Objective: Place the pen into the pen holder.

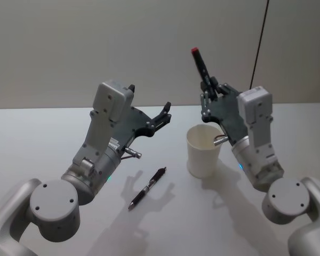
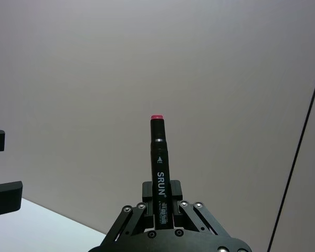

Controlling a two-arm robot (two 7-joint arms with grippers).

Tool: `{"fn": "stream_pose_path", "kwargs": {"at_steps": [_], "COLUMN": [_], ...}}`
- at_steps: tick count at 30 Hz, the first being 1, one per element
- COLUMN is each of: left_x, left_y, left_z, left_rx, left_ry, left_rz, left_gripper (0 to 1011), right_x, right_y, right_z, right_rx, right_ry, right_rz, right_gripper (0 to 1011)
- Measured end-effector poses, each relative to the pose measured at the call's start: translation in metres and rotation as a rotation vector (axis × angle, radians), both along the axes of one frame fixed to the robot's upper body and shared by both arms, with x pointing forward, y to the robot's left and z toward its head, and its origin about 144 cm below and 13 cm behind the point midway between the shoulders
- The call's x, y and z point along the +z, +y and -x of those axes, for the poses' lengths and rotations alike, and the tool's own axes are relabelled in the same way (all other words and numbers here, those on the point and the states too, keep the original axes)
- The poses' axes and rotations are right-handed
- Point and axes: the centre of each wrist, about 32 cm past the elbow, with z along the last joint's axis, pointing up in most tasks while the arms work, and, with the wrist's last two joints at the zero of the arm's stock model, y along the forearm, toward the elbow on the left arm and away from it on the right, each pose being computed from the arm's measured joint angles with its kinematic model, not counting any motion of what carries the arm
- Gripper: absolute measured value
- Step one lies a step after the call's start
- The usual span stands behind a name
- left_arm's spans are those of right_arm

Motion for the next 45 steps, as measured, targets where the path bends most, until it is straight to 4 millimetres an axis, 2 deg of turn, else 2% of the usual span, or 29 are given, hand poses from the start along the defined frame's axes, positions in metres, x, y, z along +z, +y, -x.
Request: {"fn": "stream_pose_path", "kwargs": {"at_steps": [16, 40, 45], "left_x": [0.0, 0.0, 0.0], "left_y": [0.0, 0.0, 0.0], "left_z": [0.0, 0.0, 0.0], "left_rx": [0.0, 0.0, 0.0], "left_ry": [0.0, 0.0, 0.0], "left_rz": [0.0, 0.0, 0.0], "left_gripper": [1003, 1003, 1003], "right_x": [-0.019, -0.038, -0.039], "right_y": [0.005, 0.005, 0.005], "right_z": [-0.015, -0.023, -0.024], "right_rx": [0.052, 0.06, 0.061], "right_ry": [0.061, 0.125, 0.13], "right_rz": [0.009, -0.003, -0.004], "right_gripper": [181, 181, 276]}}
